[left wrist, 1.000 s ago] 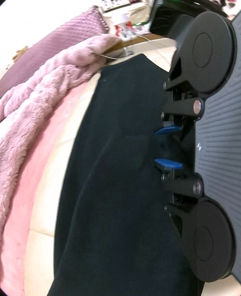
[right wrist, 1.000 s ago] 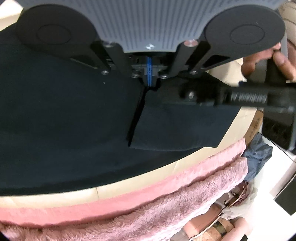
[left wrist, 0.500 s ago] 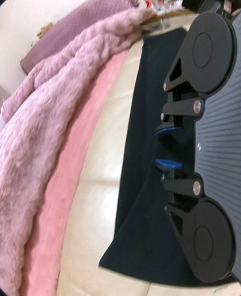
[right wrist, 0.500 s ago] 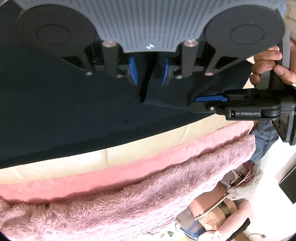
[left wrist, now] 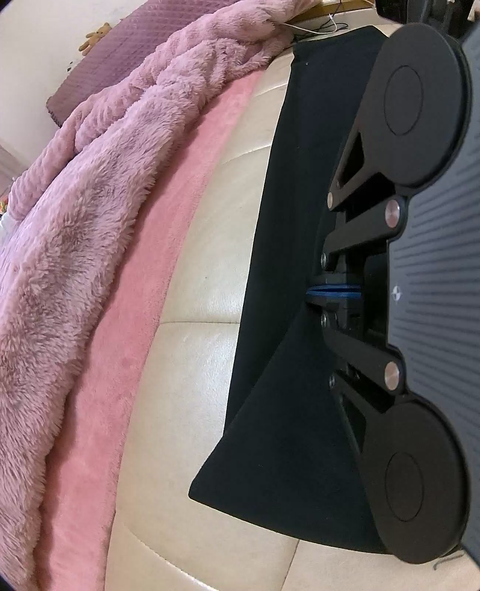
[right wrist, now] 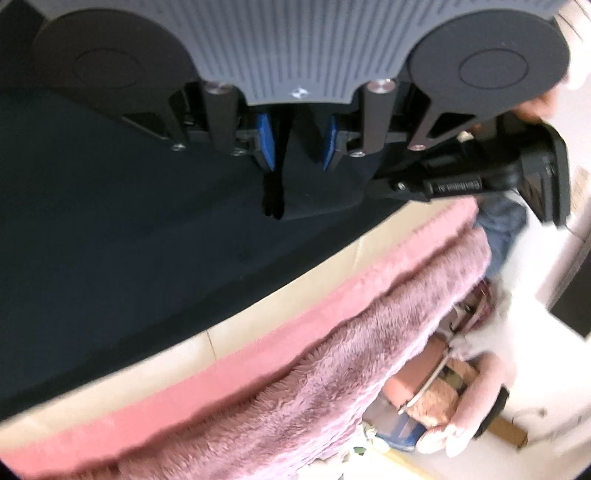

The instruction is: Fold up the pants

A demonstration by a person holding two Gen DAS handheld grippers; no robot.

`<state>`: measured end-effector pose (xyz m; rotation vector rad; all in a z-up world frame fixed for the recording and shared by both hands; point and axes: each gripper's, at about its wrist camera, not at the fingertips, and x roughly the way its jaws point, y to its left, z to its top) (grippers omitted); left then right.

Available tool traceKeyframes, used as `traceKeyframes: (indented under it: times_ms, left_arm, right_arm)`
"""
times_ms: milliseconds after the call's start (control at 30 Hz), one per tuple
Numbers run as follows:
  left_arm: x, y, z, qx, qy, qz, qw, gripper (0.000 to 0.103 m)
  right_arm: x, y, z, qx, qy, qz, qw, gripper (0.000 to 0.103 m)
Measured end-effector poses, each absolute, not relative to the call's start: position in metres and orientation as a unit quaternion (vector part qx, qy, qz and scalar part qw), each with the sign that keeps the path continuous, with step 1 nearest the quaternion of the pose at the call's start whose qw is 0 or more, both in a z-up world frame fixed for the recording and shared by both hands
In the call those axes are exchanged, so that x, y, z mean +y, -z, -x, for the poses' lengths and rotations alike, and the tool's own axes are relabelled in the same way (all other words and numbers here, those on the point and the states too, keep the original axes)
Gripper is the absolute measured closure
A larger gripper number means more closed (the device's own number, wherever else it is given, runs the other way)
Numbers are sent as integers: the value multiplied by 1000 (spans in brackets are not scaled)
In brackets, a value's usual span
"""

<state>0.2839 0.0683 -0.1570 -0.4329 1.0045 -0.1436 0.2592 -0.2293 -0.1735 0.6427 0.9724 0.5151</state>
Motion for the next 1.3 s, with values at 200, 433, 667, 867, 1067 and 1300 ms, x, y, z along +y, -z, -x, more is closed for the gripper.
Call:
traceKeyframes:
  times_ms: [200,433,667,867,1067,1300]
  left_arm:
    - [68,152,-284,476,71,203,853,96]
    - [103,94,-246,398,56,249,881,86]
    - [150,60,-200,367,13,259,893,85]
    - [145,60,-182,366,23,273,889,85]
    - [117,61,-183,372,60,271,886,85]
    - [78,64,-194,387,95,240,885,85]
  right_arm:
    - [-238,190,-263,467,-234,-396,755,100]
    - [-225,145,-265,454,-239,-361,779,103]
    - [-223,51,-268,423,-258,-300,815,103]
    - [-252,-37,-276,404,-264,-256,838,103]
    - [-308,-98,-273,386,-240,-230,860,103]
    - [-381,-122,-273,388,-178,-192,884,103]
